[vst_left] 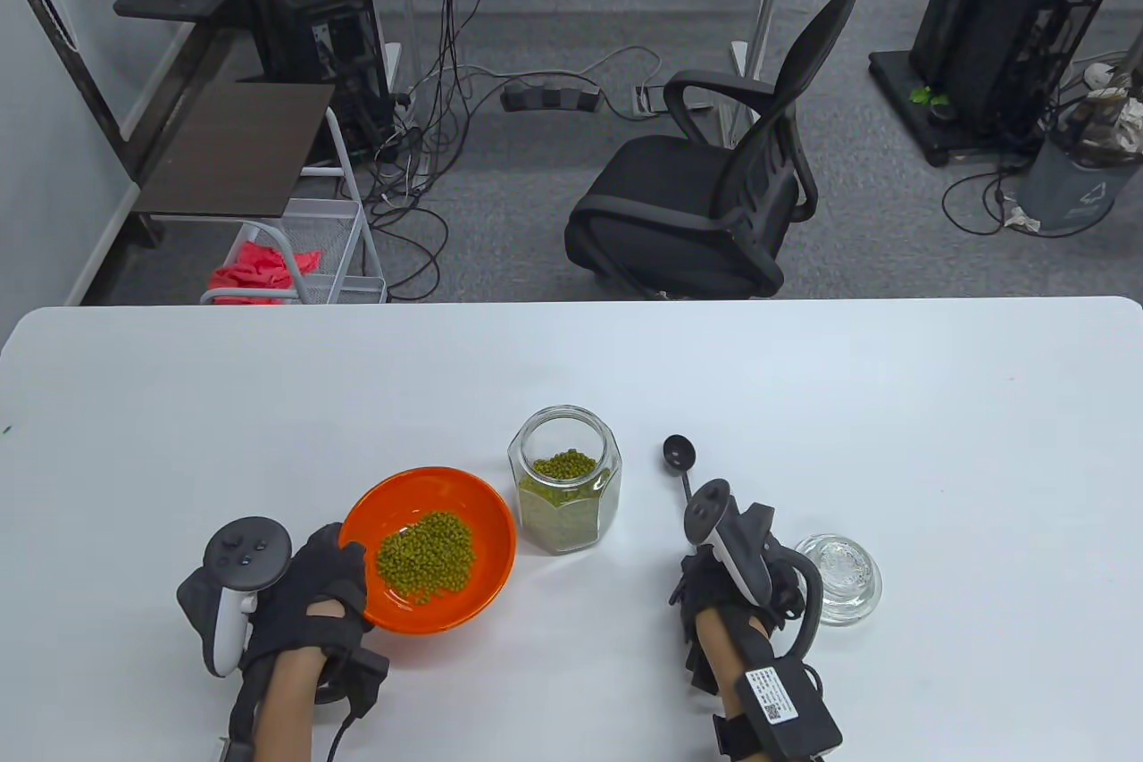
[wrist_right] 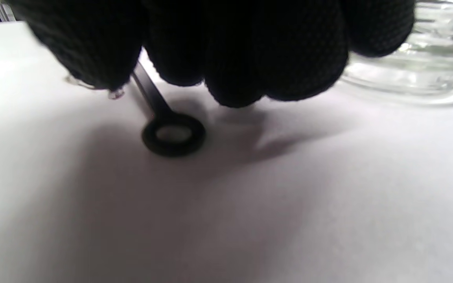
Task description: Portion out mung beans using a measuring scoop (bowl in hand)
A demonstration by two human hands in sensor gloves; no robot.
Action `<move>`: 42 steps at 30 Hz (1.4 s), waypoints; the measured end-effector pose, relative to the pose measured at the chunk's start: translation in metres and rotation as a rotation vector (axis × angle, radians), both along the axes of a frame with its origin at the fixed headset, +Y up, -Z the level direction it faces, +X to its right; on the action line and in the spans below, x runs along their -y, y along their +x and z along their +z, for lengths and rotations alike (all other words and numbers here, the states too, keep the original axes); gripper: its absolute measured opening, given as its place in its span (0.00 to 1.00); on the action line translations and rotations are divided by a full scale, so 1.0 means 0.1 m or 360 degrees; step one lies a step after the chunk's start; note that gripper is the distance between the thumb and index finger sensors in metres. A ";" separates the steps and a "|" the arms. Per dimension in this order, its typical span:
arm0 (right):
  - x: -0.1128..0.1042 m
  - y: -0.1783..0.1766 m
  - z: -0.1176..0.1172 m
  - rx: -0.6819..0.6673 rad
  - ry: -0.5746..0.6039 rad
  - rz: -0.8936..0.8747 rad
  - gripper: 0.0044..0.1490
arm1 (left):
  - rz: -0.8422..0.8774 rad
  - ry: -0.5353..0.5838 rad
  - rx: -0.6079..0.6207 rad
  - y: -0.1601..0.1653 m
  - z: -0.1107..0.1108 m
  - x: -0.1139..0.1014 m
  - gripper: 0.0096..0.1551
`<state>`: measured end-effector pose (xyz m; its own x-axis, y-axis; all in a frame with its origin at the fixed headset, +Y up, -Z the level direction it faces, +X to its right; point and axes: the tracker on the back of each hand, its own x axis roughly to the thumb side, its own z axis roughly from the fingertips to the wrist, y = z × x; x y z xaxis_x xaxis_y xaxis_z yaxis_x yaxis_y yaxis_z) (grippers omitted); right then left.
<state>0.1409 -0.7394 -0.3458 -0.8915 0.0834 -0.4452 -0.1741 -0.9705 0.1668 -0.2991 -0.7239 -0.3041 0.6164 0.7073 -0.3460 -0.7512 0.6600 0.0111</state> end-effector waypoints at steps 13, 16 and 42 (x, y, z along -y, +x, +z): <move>-0.51 0.12 0.35 -0.0229 0.0701 -0.0197 0.44 | -0.0101 -0.0096 0.0000 0.03 -0.03 0.09 0.33; -0.51 0.19 0.41 -0.0359 0.0845 -0.0271 0.44 | -0.0076 -0.0118 0.0021 0.04 -0.04 0.12 0.34; -0.29 0.36 0.54 -0.0399 0.0841 -0.0196 0.46 | -0.0093 -0.0234 -0.0005 0.11 -0.06 0.25 0.36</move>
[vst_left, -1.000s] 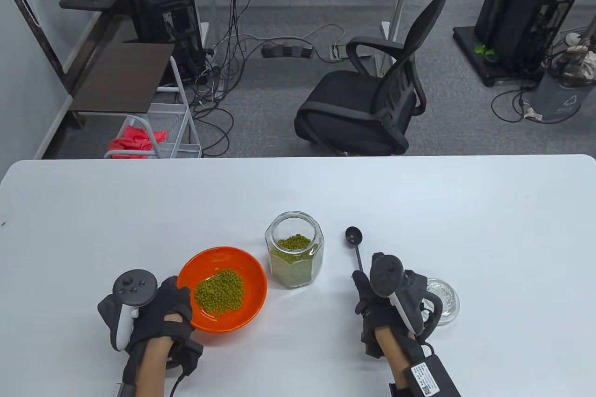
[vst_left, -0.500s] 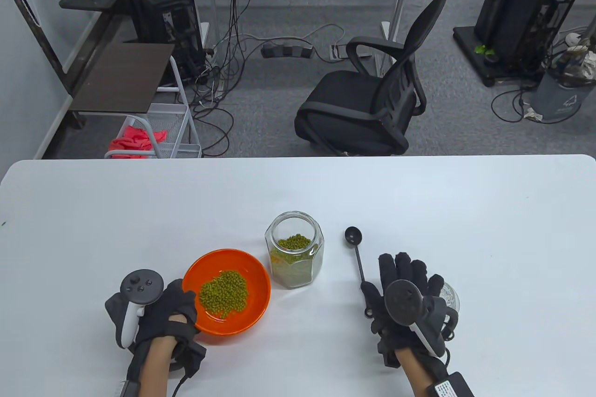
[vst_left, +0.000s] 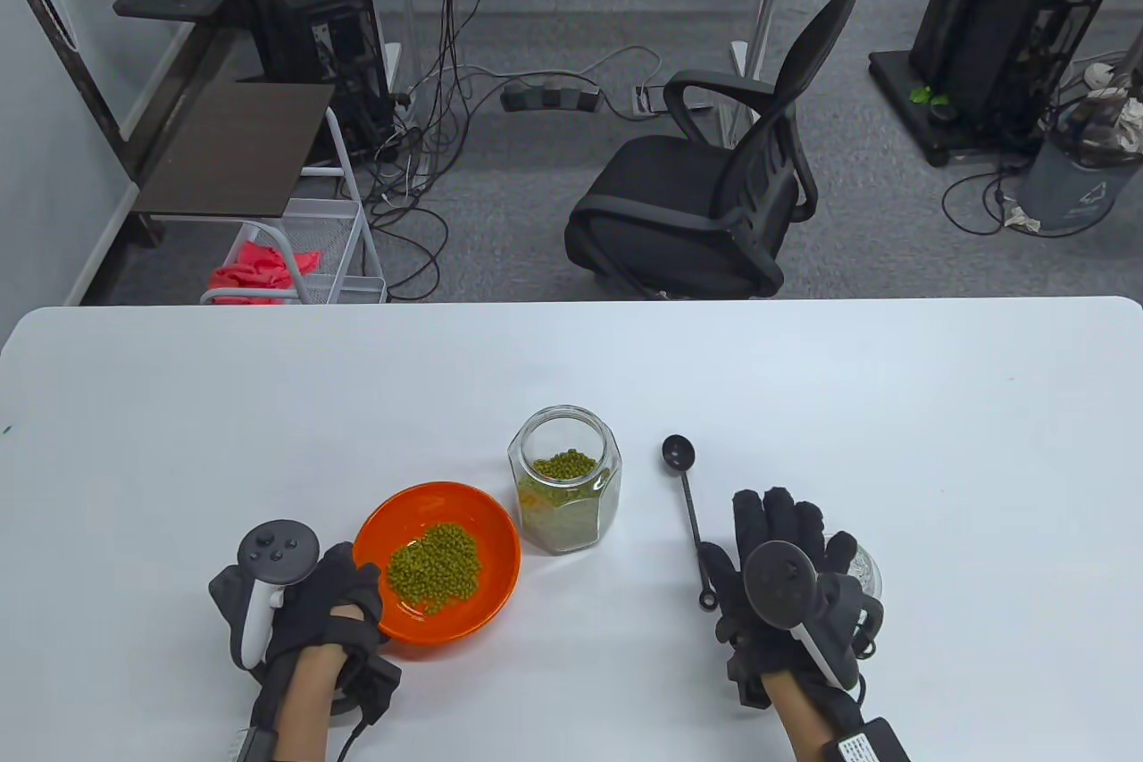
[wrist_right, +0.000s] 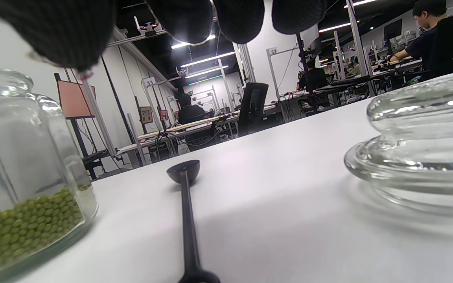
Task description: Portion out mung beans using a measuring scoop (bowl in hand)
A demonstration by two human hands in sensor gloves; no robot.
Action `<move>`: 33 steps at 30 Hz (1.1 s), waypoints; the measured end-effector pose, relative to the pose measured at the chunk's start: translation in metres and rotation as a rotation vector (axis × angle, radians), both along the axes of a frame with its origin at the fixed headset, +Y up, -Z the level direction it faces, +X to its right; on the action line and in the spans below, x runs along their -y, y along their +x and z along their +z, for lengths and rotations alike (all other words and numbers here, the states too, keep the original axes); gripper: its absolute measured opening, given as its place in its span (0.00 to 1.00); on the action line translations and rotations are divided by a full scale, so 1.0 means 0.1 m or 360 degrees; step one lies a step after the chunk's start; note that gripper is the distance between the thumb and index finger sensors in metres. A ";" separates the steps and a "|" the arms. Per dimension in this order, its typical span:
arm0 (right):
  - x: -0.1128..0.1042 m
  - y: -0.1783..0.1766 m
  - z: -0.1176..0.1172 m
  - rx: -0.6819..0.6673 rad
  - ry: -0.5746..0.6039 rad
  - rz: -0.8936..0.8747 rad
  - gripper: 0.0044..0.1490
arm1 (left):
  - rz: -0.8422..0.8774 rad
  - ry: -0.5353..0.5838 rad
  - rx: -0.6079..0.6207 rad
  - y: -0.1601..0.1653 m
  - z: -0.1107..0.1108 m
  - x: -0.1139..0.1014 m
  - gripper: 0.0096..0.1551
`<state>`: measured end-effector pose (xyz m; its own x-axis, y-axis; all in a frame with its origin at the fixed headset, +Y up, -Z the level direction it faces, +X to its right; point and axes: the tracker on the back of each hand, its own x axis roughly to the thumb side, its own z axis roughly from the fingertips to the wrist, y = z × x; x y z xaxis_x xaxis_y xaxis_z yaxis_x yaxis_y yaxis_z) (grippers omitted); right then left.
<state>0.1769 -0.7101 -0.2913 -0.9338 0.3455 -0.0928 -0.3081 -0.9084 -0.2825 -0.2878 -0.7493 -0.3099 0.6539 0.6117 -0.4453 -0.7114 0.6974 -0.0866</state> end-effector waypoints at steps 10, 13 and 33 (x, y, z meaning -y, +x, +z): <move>0.01 0.01 0.01 -0.0003 -0.0001 0.0000 0.46 | -0.0297 0.0048 -0.0035 0.03 0.03 -0.10 0.41; 0.00 0.02 0.01 0.0013 0.0007 0.0005 0.46 | -0.0398 0.0149 -0.0044 0.05 0.06 -0.20 0.44; -0.04 0.35 0.00 0.0180 0.0023 -0.0090 0.45 | -0.0672 0.0858 0.0402 0.53 0.20 -0.53 0.50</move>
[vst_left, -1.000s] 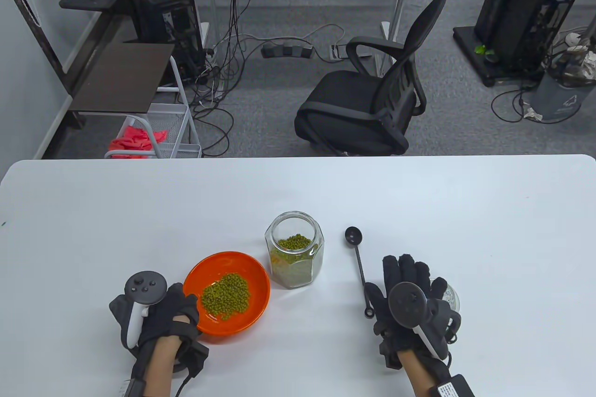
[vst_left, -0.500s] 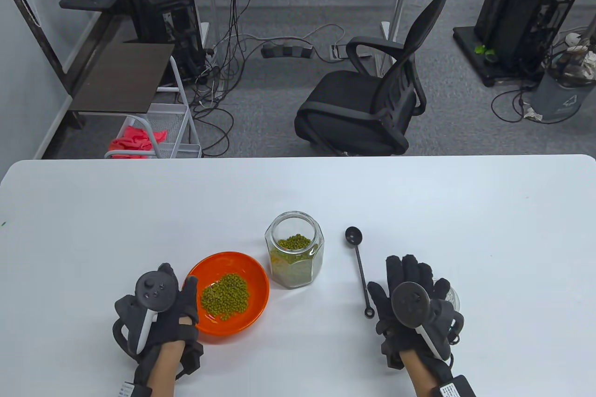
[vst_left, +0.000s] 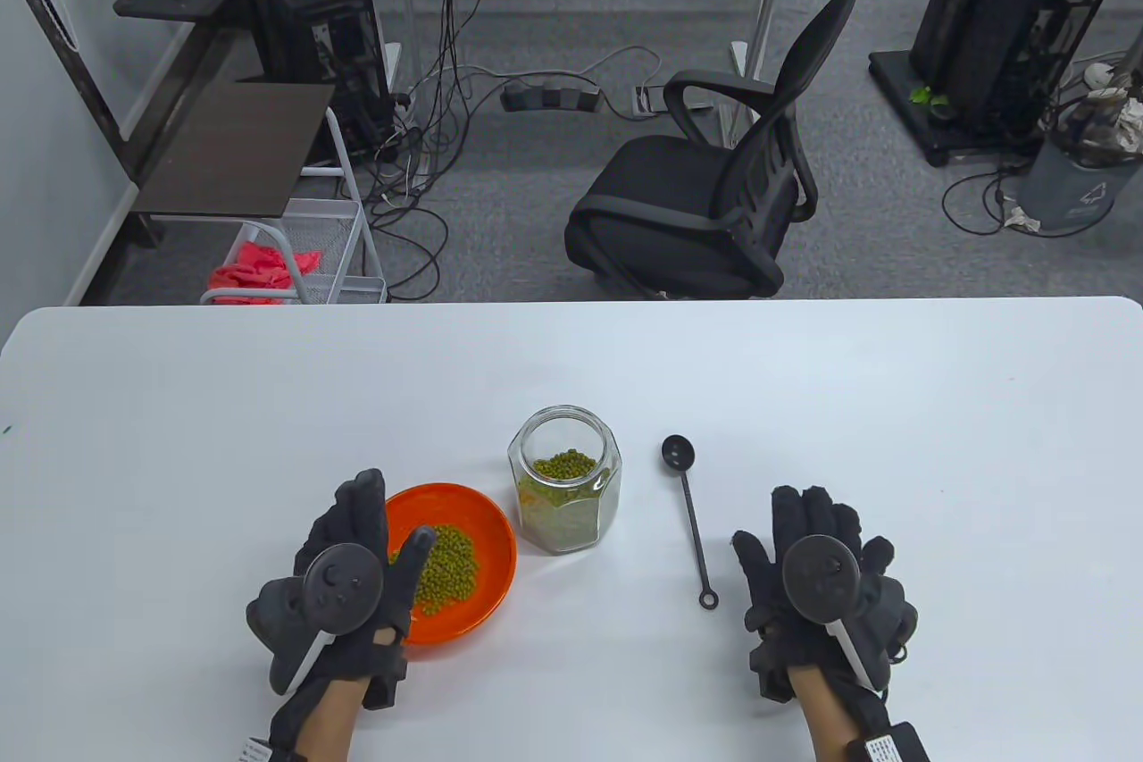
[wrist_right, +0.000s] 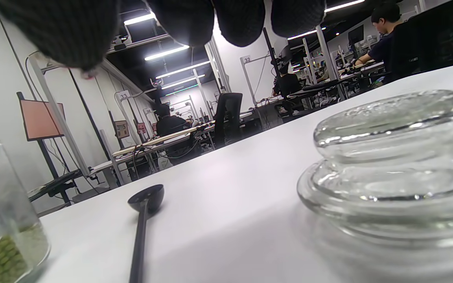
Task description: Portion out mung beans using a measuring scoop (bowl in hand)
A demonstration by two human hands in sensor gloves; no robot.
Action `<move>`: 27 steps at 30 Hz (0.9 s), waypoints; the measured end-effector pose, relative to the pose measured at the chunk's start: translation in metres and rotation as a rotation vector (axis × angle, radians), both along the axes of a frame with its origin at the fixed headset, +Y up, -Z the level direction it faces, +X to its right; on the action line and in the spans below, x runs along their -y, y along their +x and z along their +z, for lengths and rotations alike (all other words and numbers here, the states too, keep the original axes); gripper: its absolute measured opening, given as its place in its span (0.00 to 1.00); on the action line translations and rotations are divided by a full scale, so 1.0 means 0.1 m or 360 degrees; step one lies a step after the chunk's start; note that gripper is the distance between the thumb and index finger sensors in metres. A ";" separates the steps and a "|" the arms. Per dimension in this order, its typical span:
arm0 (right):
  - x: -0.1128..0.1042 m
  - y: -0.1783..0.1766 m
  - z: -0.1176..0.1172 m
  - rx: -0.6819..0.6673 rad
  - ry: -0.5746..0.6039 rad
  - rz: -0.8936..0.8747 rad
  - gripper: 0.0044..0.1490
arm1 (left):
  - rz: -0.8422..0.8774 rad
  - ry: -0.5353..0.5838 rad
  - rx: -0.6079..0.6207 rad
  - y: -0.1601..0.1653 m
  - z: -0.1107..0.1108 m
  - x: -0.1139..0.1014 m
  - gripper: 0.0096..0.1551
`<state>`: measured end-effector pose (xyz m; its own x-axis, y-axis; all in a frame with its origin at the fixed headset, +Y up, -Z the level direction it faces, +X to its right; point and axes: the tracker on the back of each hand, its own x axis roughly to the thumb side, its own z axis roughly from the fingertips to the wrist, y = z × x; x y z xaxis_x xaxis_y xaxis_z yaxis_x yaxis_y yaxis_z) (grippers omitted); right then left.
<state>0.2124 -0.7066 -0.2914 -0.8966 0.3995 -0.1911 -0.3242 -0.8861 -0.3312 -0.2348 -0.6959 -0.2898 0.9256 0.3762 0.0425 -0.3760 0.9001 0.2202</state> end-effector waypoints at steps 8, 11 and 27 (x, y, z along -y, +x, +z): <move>0.05 0.32 -0.03 0.0152 -0.0039 -0.0063 0.48 | 0.0086 -0.0078 0.0189 0.05 -0.06 0.14 0.52; 0.13 0.42 -0.06 0.0199 -0.0120 -0.0066 0.52 | 0.0081 -0.0096 0.0198 0.05 -0.08 0.17 0.52; 0.47 0.51 -0.20 0.0285 -0.0686 -0.0007 0.54 | 0.0102 -0.0131 0.0198 0.05 -0.09 0.19 0.52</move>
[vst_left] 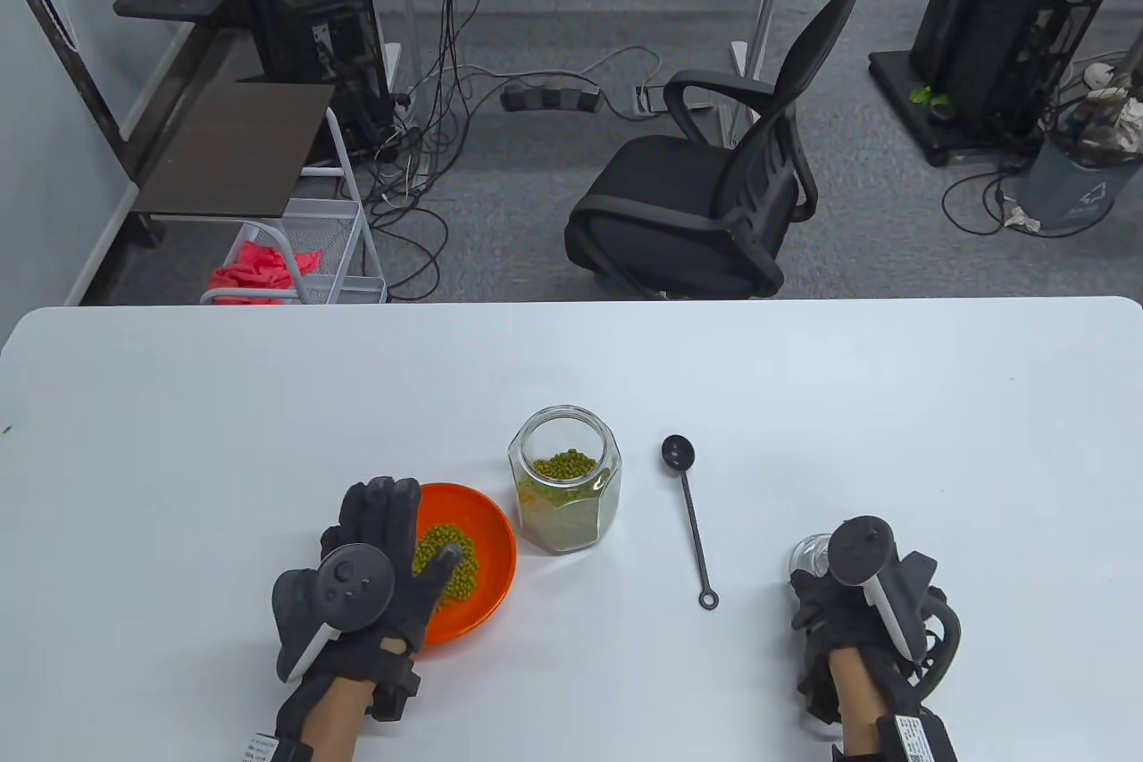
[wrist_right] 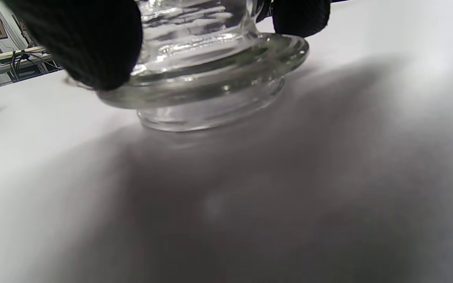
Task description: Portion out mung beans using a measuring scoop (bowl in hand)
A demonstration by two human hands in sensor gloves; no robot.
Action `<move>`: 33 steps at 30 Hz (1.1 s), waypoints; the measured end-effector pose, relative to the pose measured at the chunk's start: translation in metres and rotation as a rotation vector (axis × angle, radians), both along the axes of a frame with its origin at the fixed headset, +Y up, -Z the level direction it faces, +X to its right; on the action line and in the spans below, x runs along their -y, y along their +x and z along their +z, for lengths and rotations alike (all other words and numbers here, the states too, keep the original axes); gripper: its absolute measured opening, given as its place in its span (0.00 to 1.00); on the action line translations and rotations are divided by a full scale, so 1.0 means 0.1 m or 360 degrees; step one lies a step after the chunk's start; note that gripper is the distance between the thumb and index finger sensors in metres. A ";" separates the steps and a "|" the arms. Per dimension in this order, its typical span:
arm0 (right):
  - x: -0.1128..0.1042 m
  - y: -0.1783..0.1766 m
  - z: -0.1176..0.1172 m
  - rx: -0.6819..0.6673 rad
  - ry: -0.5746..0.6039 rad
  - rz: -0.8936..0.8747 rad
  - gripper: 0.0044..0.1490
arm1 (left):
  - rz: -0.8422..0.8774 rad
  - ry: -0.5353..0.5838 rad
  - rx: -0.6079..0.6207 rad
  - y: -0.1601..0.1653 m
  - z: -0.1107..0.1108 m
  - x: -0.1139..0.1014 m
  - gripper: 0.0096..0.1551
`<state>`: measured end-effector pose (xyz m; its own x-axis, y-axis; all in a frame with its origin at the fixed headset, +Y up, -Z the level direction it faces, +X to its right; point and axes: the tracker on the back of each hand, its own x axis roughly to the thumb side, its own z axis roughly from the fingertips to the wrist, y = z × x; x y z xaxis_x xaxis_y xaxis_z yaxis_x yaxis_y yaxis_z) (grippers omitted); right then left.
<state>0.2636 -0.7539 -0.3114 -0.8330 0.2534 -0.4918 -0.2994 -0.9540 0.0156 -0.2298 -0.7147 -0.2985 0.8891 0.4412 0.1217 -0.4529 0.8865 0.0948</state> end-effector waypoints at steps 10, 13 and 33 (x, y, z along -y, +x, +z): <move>0.01 0.02 -0.01 0.0037 0.0094 0.0012 0.54 | -0.0010 -0.0001 0.0000 0.00 -0.01 0.02 0.51; 0.01 0.01 -0.01 0.0032 0.0103 0.0018 0.54 | -0.0012 -0.0004 0.0000 0.00 -0.02 0.02 0.51; -0.17 -0.22 -0.01 -0.0104 0.0316 0.0047 0.54 | 0.0011 -0.0015 0.0013 -0.01 -0.02 0.04 0.51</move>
